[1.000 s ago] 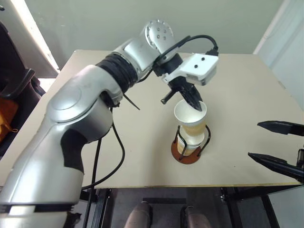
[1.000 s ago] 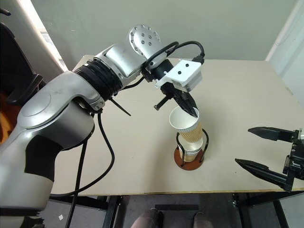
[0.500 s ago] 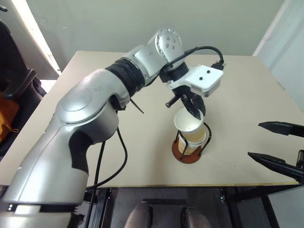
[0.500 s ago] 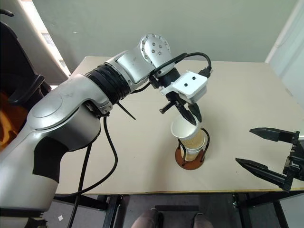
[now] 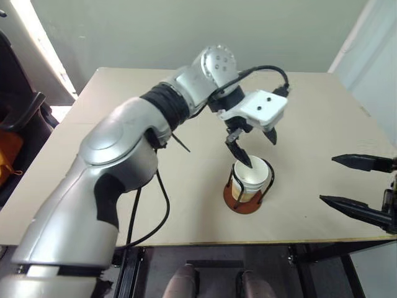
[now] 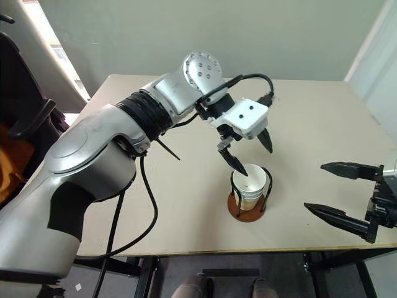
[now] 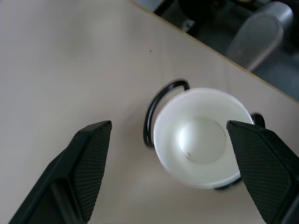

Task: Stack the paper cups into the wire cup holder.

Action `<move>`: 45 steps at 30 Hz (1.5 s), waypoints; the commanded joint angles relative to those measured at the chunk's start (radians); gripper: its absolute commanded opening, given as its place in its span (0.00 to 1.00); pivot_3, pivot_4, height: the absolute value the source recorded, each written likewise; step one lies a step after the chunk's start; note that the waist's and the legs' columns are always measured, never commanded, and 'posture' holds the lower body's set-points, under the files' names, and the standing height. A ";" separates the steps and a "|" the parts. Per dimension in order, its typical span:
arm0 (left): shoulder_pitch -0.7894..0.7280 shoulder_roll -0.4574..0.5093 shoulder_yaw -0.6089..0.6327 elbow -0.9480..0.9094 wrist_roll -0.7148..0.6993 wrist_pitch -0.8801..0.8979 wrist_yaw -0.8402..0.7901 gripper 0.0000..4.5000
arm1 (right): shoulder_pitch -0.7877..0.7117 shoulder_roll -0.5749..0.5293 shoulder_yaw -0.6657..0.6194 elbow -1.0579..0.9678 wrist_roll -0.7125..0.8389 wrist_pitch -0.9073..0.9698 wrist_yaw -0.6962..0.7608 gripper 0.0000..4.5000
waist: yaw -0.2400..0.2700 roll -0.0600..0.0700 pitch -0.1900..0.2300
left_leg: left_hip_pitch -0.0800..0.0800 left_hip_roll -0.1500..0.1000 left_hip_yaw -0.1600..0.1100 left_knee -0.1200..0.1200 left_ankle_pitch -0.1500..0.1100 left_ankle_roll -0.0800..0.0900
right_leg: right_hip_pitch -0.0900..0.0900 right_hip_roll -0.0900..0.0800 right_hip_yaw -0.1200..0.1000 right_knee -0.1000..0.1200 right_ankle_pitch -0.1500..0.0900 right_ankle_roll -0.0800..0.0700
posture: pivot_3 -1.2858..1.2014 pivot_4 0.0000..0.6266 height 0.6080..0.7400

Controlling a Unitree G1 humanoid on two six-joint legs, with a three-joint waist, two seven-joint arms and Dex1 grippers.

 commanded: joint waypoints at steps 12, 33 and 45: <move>0.560 0.680 0.593 -0.588 0.064 0.482 0.046 0.94 | -0.226 -0.128 0.312 0.314 -0.207 -0.154 0.161 1.00 | 0.003 0.005 -0.001 | -0.003 0.001 -0.008 0.000 0.001 -0.002 | -0.005 0.004 -0.007 -0.001 -0.004 -0.008 | 0.52 0.24 1.00; 1.371 0.783 1.367 -0.954 -0.009 0.861 0.336 0.94 | -0.567 -0.102 0.629 0.549 -0.363 -0.270 0.297 1.00 | -0.034 0.004 -0.001 | 0.019 0.009 -0.010 -0.026 0.007 -0.013 | -0.003 0.009 -0.007 0.019 -0.012 -0.044 | 0.52 0.24 1.00; 1.418 0.600 1.428 -1.052 -0.028 0.908 0.483 0.94 | -0.462 -0.026 0.566 0.469 -0.337 -0.202 0.188 1.00 | -0.033 0.003 -0.001 | 0.023 0.010 -0.010 -0.033 0.008 -0.016 | -0.002 0.010 -0.008 0.019 -0.014 -0.047 | 0.52 0.24 1.00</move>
